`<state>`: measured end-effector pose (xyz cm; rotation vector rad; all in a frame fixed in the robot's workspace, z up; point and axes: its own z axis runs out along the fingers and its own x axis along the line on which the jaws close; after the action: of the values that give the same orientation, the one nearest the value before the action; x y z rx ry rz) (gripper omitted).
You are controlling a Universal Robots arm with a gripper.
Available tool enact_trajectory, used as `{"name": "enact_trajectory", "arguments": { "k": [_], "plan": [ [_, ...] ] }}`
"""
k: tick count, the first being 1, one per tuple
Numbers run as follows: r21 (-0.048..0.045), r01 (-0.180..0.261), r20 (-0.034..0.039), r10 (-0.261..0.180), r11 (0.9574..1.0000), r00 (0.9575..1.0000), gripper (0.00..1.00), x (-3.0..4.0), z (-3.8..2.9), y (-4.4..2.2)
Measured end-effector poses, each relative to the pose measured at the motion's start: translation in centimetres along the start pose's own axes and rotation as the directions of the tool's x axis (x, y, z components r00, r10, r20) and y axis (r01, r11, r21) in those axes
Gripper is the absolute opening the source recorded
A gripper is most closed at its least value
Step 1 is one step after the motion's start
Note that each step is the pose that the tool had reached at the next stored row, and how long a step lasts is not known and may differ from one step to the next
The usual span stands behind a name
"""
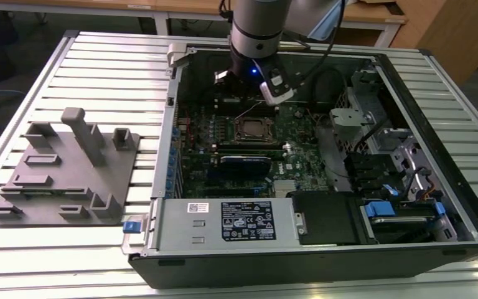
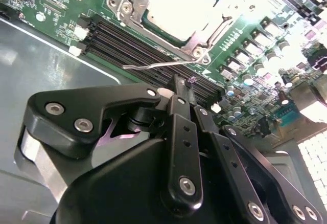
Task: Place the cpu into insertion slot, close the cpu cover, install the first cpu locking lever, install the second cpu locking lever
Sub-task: 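Install the first cpu locking lever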
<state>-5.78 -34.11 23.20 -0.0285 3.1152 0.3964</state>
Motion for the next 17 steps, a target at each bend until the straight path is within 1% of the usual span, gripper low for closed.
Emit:
{"name": "enact_trajectory", "arguments": {
  "k": [3,4,13,17],
  "plan": [
    [-0.0001,0.0,0.0,0.0,1.0,1.0,0.1,-0.49,0.08,0.0],
    [-0.0001,0.0,0.0,0.0,1.0,1.0,0.1,-0.56,0.09,0.0],
    [0.0,0.0,0.0,0.0,1.0,1.0,0.1,-0.63,0.12,-0.01],
    [-0.0001,0.0,0.0,0.0,1.0,1.0,0.1,-0.8,0.15,-0.02]
  ]
}}
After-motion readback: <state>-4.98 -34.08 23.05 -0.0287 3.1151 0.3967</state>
